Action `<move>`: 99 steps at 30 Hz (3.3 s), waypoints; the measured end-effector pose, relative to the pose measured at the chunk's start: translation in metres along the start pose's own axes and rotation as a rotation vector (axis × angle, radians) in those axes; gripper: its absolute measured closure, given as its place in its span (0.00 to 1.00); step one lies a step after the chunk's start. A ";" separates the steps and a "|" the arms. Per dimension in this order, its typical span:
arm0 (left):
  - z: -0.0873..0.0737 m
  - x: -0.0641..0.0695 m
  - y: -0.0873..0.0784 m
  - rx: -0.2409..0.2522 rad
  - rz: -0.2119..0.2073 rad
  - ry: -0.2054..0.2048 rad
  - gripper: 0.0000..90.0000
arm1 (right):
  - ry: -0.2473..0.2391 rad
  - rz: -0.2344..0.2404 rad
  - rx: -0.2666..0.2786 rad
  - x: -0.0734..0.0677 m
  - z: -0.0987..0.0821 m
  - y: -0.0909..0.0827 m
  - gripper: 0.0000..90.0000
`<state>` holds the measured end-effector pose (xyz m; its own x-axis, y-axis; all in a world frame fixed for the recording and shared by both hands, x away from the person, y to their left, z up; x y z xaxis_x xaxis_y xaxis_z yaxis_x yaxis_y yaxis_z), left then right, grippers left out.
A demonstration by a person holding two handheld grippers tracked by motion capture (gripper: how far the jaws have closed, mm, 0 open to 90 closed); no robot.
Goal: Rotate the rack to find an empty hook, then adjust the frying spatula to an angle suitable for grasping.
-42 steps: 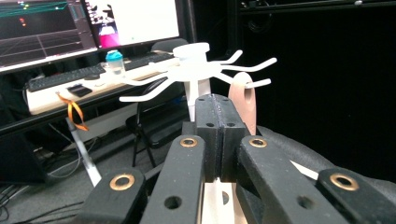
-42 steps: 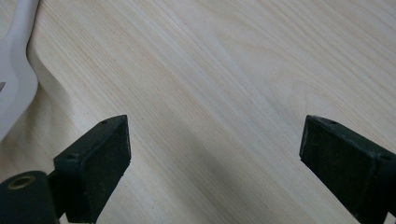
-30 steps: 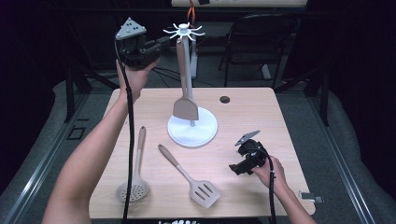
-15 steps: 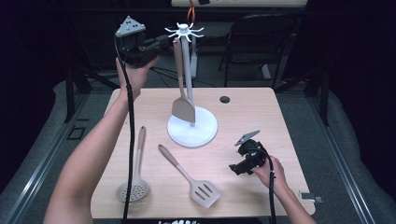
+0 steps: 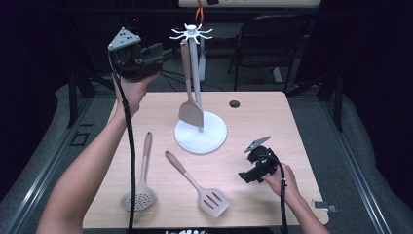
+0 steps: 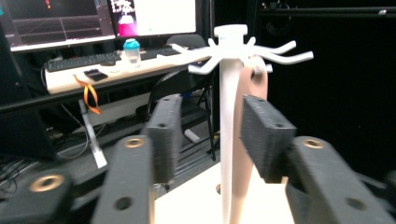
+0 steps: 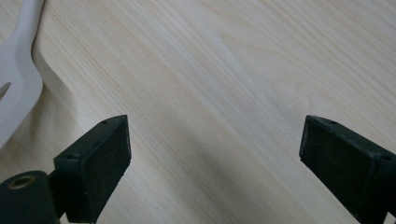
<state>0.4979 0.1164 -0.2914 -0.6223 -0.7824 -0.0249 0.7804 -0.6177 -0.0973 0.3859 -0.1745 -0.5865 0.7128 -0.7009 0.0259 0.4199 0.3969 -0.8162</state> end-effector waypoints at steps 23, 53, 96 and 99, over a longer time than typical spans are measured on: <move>-0.109 0.006 -0.032 -0.222 0.039 0.018 0.18 | -0.022 0.006 -0.009 -0.004 0.000 0.001 0.09; -0.252 -0.023 -0.059 -0.409 0.115 -0.197 0.13 | -0.057 0.018 -0.050 -0.009 -0.003 0.007 0.09; -0.259 0.009 -0.061 -0.491 0.089 -0.182 0.00 | -0.208 0.291 -0.018 -0.135 0.026 -0.006 1.00; -0.261 0.009 -0.060 -0.490 0.096 -0.182 0.00 | -0.232 0.293 -0.053 -0.136 0.022 -0.002 1.00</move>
<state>0.4293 0.1676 -0.5451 -0.4951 -0.8616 0.1121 0.6861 -0.4669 -0.5579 0.3002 -0.0666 -0.5753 0.9091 -0.4071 -0.0884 0.1537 0.5252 -0.8370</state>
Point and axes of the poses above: each handheld gripper's, and its own axes: y roughly forward along the jaws, z roughly out of its top, x roughly to its right, the point moved 8 cm from there along y, roughly forward along the jaws, and after that the axes turned 5 degrees about x, right-handed, at the moved point
